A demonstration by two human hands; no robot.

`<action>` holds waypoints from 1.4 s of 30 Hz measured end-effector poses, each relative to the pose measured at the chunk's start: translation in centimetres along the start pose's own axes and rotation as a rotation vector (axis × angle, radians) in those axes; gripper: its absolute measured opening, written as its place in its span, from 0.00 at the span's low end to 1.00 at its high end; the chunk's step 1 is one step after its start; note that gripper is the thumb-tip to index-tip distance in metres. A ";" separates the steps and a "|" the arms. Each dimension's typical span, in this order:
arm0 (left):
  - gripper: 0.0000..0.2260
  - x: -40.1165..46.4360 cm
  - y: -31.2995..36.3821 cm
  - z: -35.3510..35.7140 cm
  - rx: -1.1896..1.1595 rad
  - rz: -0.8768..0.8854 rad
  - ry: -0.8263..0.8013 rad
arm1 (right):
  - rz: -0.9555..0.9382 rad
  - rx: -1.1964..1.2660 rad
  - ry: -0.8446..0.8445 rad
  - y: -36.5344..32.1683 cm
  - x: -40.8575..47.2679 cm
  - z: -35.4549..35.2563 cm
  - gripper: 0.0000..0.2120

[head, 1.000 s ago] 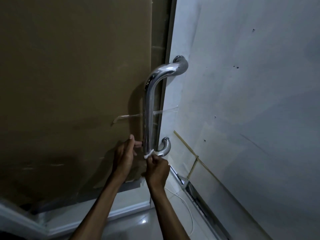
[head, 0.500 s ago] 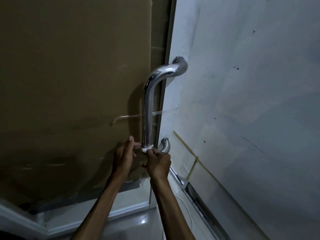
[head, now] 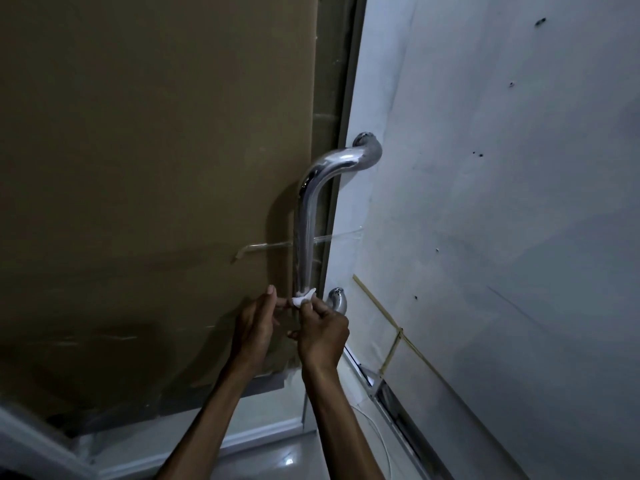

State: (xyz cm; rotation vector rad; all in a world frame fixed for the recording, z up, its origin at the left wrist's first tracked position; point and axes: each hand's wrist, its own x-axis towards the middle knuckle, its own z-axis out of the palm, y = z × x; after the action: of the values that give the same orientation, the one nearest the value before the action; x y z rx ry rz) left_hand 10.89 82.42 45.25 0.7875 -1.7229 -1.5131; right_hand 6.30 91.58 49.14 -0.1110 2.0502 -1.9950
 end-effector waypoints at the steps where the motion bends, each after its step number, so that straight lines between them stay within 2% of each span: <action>1: 0.22 0.0 0.1 0.0 0.003 0.001 -0.005 | 0.006 -0.003 -0.002 0.2 -0.3 0.0 0.08; 4: 0.20 0.0 0.4 0.0 -0.020 -0.019 -0.005 | 0.015 0.012 -0.014 -0.6 -0.3 0.1 0.08; 7: 0.16 -0.1 0.6 -0.2 -0.064 -0.035 -0.015 | -0.084 0.045 -0.034 -2.5 0.6 0.0 0.08; 12: 0.22 0.9 1.5 -0.3 -0.011 -0.051 -0.011 | -0.090 0.035 -0.050 -2.4 -0.1 -0.2 0.07; 17: 0.17 2.1 3.9 0.1 -0.061 0.009 -0.046 | -0.080 0.114 -0.075 -4.9 0.0 -0.5 0.06; 20: 0.16 3.3 5.4 0.1 -0.133 0.020 -0.058 | -0.106 0.094 -0.064 -5.9 0.2 -0.3 0.05; 24: 0.19 4.3 6.3 0.3 -0.095 0.024 -0.043 | -0.104 0.055 -0.046 -6.0 -0.6 0.0 0.05; 30: 0.13 2.7 6.4 -0.1 -0.118 0.011 -0.034 | -0.217 0.058 -0.028 -9.6 0.0 0.3 0.11; 34: 0.21 2.9 6.2 -0.4 -0.080 0.045 -0.043 | -0.160 0.071 -0.056 -8.9 -1.2 0.0 0.16; 38: 0.19 3.7 7.0 -0.9 -0.104 0.083 -0.072 | -0.179 0.131 -0.068 -11.3 -0.9 0.2 0.08; 42: 0.17 4.6 8.6 -1.2 -0.064 0.141 -0.099 | -0.194 0.125 -0.078 -12.1 -0.9 -0.1 0.08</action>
State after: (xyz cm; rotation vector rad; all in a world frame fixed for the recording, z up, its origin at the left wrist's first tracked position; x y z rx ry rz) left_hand 9.25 79.12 54.37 0.5550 -1.7539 -1.5245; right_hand 5.50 91.36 61.28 -0.3691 1.9248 -2.1895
